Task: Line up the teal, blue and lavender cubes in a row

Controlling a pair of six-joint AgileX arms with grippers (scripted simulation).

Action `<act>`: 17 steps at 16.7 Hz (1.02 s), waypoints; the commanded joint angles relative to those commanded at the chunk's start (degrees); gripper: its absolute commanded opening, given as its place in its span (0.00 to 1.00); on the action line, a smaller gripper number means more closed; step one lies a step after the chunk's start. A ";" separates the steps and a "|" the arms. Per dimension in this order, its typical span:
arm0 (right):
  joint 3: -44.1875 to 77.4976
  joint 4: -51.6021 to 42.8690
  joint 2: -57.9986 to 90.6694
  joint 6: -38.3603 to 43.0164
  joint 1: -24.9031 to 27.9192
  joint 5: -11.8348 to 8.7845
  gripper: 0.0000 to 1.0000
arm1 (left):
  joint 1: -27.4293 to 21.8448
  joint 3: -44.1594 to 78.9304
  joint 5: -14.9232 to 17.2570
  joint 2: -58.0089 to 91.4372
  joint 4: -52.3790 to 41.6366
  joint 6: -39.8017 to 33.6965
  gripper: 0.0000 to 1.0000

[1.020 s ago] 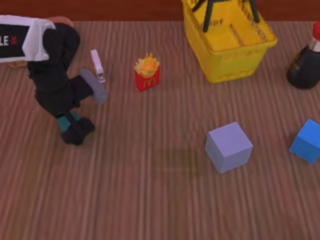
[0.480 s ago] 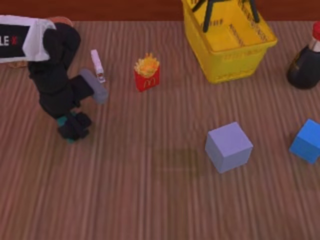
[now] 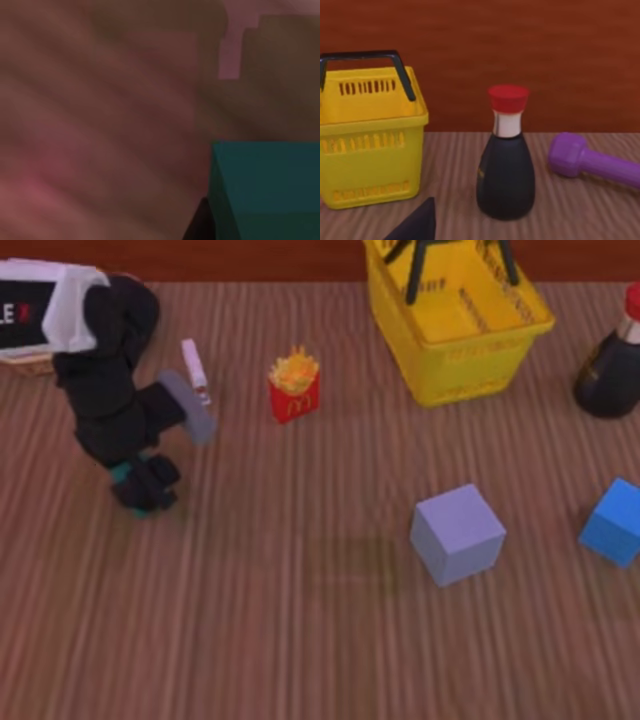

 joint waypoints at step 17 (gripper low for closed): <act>0.00 0.00 0.00 0.00 0.00 0.00 1.00 | -11.91 12.05 -0.21 -1.39 -13.97 -2.75 0.00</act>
